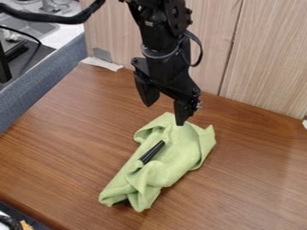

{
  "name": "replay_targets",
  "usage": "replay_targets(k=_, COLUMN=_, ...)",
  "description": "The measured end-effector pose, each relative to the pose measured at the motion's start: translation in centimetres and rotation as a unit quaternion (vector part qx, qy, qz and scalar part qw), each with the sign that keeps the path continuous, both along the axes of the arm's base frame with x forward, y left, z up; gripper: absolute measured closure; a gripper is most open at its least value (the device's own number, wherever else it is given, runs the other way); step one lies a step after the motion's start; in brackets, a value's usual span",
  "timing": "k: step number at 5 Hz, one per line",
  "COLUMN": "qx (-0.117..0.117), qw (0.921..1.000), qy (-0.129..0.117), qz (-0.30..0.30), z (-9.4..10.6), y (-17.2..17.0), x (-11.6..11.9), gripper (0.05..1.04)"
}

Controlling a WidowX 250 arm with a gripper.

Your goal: Move the cloth to the top left of the table

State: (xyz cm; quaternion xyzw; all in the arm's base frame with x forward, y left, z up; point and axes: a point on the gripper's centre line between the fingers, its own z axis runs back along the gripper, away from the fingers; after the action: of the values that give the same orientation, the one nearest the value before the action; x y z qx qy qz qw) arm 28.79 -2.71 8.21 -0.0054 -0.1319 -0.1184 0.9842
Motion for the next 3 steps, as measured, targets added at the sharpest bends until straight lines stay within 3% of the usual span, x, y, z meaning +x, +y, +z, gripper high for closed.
replay_targets(k=1, qx=0.0, qw=0.9999, qy=0.013, qz=0.001, z=-0.8, y=0.0, x=-0.2, gripper=0.083)
replay_targets(k=3, qx=0.006, qw=0.999, qy=0.042, qz=-0.016, z=-5.5, y=-1.3, x=-1.1, gripper=0.083)
